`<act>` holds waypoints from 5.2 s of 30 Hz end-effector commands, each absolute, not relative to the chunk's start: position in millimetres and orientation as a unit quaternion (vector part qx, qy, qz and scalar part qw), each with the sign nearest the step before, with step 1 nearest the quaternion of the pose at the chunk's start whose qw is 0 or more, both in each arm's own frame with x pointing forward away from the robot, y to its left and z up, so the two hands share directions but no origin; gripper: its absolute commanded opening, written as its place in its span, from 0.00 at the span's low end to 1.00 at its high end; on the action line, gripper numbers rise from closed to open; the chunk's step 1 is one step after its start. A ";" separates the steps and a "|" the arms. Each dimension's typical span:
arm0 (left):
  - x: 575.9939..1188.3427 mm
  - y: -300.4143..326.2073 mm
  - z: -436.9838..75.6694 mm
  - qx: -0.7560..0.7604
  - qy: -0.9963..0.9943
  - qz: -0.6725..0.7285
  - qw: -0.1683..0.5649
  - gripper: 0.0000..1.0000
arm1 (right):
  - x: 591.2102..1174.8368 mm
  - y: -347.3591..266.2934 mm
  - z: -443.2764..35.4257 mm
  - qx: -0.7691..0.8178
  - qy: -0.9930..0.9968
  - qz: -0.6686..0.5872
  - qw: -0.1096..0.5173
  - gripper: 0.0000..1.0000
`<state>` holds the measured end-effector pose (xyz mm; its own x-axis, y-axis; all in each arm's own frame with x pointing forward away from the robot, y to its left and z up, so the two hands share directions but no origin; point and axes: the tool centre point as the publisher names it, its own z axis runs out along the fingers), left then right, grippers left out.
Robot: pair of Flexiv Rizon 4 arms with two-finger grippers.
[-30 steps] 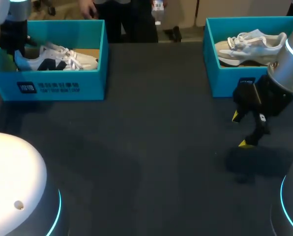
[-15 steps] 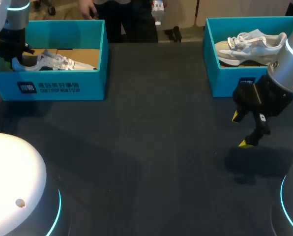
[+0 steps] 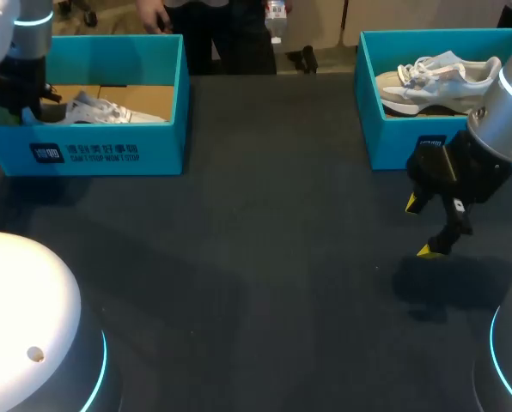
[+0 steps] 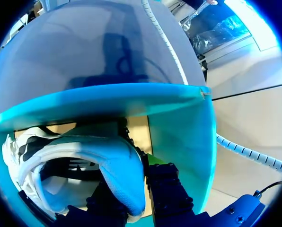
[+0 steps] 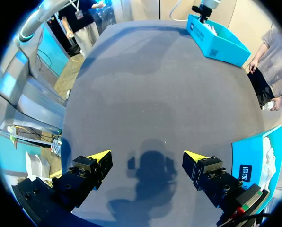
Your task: Take the shoe out of the shoebox, open the shoe tongue, remove and reinsert the insole, then place the shoe into the shoebox
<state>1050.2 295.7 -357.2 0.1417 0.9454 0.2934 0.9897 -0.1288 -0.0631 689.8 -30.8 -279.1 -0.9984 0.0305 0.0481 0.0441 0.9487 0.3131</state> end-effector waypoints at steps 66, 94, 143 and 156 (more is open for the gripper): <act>998.7 274.5 -215.9 -0.725 -0.687 -0.035 0.010 1.00 | 689.5 -30.3 -279.9 -0.019 -0.987 -0.158 0.021 1.00; 971.7 276.8 -181.3 -0.729 -0.684 -0.028 0.005 1.00 | 719.4 -45.2 -265.8 -0.136 -0.983 -0.099 0.072 1.00; 971.7 276.8 -181.3 -0.729 -0.684 -0.028 0.005 1.00 | 977.6 -249.4 -179.9 -0.669 -0.742 0.012 -0.043 1.00; 971.7 276.8 -181.3 -0.729 -0.684 -0.028 0.005 1.00 | 996.1 -262.0 -181.4 -0.707 -0.704 0.024 -0.056 1.00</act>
<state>971.9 276.9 -181.9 0.0634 0.9970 0.0440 0.9974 -0.0649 0.0321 982.3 -255.7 -179.5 -0.0540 0.9939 -0.0958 0.9964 0.0598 0.0596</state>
